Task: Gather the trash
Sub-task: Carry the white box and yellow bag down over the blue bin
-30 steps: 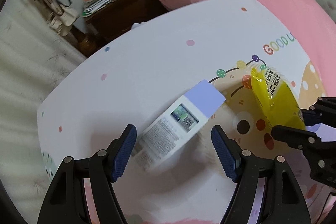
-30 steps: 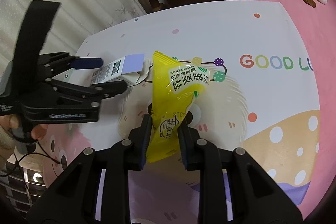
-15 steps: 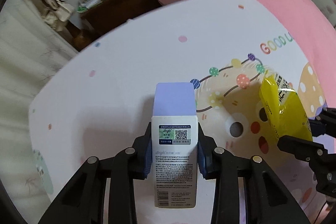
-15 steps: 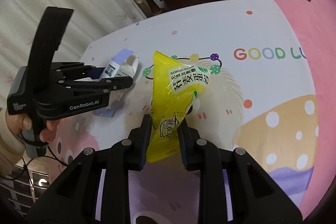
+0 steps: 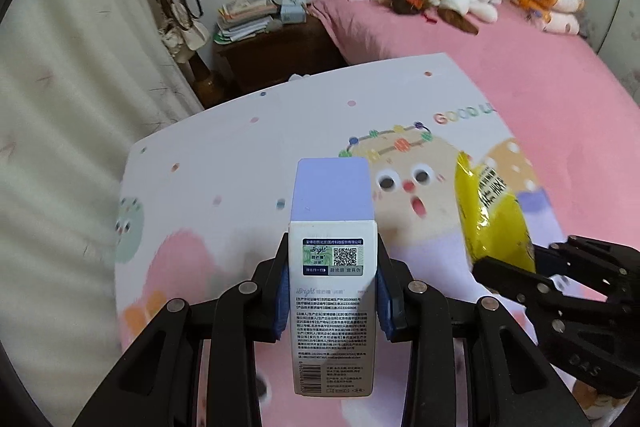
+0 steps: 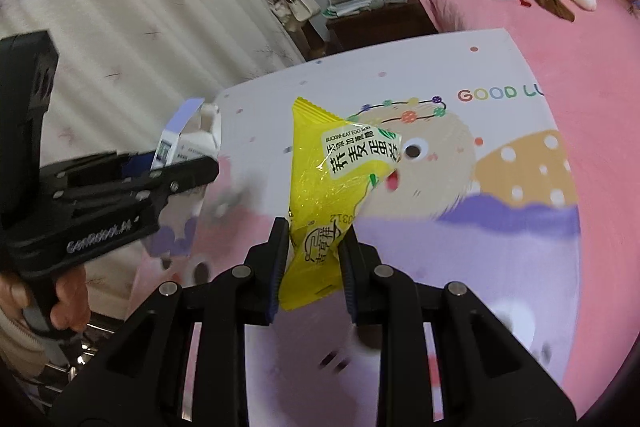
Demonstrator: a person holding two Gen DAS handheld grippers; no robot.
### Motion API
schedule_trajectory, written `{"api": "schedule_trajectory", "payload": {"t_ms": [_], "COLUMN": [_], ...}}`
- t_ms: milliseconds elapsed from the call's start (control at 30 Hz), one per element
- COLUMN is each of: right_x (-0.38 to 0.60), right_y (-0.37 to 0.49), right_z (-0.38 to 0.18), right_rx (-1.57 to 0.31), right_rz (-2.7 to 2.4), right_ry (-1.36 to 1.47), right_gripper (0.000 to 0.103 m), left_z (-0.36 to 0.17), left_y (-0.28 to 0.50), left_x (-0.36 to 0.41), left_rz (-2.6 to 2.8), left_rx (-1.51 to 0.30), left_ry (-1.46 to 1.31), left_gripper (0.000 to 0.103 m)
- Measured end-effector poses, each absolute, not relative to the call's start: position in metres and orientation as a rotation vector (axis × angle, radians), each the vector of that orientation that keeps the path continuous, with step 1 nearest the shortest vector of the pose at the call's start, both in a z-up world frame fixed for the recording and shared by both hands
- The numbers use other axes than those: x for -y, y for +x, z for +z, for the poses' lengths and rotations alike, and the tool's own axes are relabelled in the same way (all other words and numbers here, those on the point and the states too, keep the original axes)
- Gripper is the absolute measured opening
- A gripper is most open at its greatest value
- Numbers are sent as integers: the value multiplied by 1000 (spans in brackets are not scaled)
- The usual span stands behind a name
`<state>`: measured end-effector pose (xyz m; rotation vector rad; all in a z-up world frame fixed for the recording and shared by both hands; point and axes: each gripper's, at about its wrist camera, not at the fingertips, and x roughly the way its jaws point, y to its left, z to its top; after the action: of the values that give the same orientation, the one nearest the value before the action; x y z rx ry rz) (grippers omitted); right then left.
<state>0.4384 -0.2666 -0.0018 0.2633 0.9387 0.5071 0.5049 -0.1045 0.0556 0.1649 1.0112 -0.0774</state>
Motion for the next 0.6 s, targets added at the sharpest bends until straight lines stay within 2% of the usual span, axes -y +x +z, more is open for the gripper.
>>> {"api": "schedule_trajectory", "payload": {"t_ms": [300,600], "right_x": [225,171], "right_y": [275,107], "right_z": [42,16], "right_rx": [-879,-927], "right_rz": [468,400], "right_ry": [254,242], "right_gripper": [22,22], "left_z": [91,45], "left_y": [302,138], "left_x": [74,32], "left_rz": [-124,-227], "left_rx": [-962,-996], "left_ry": [132,129], "left_gripper": [34,34]}}
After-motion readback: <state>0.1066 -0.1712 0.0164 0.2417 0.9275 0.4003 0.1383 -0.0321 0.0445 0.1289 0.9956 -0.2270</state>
